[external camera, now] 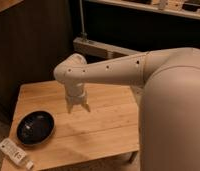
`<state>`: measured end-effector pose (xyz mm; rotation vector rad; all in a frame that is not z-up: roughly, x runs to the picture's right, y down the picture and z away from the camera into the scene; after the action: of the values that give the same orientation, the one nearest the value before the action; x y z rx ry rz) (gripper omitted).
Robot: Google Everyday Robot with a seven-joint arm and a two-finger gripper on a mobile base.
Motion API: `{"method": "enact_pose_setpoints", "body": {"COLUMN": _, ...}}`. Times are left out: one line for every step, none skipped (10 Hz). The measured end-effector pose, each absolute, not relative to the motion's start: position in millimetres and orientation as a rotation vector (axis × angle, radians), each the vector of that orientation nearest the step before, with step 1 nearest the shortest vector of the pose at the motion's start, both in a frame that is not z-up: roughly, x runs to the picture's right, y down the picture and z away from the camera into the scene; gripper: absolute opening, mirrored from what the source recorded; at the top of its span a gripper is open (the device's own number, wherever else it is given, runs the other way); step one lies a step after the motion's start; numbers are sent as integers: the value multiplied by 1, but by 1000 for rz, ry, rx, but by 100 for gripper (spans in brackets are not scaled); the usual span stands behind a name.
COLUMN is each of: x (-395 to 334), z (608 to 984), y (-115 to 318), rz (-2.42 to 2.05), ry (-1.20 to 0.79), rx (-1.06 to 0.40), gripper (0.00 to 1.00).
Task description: Place the bottle in the ceramic bowl
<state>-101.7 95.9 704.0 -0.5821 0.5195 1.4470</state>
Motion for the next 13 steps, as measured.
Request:
{"method": "enact_pose_setpoints", "body": {"x": -102, "z": 704, "y": 96, "rz": 1447, "ry": 520, "rx": -582, "gripper": 65}}
{"method": "enact_pose_setpoints", "body": {"x": -102, "z": 704, "y": 96, "rz": 1447, "ry": 520, "rx": -582, "gripper": 65}}
{"method": "enact_pose_setpoints", "body": {"x": -102, "z": 704, "y": 96, "rz": 1447, "ry": 520, "rx": -582, "gripper": 65}}
{"method": "enact_pose_setpoints", "body": {"x": -102, "z": 704, "y": 96, "rz": 1447, "ry": 520, "rx": -582, "gripper": 65}}
{"method": "enact_pose_setpoints", "body": {"x": -102, "z": 704, "y": 96, "rz": 1447, "ry": 520, "rx": -582, "gripper": 65}}
{"method": "enact_pose_setpoints", "body": {"x": -102, "z": 704, "y": 96, "rz": 1447, "ry": 520, "rx": -582, "gripper": 65}}
{"method": "enact_pose_setpoints", "body": {"x": -102, "z": 704, "y": 96, "rz": 1447, "ry": 520, "rx": -582, "gripper": 65}}
{"method": "enact_pose_setpoints", "body": {"x": -102, "z": 704, "y": 96, "rz": 1447, "ry": 520, "rx": -582, "gripper": 65}}
{"method": "enact_pose_setpoints", "body": {"x": -102, "z": 704, "y": 96, "rz": 1447, "ry": 520, "rx": -582, "gripper": 65}}
{"method": "enact_pose_setpoints", "body": {"x": -102, "z": 704, "y": 96, "rz": 1447, "ry": 520, "rx": -583, "gripper": 65}}
{"method": "enact_pose_setpoints", "body": {"x": -102, "z": 705, "y": 96, "rz": 1443, "ry": 519, "rx": -591, "gripper": 65}}
{"method": "enact_pose_setpoints", "body": {"x": -103, "z": 707, "y": 93, "rz": 1421, "ry": 502, "rx": -615, "gripper": 65}}
{"method": "enact_pose_setpoints", "body": {"x": -105, "z": 710, "y": 89, "rz": 1399, "ry": 485, "rx": -629, "gripper": 65}}
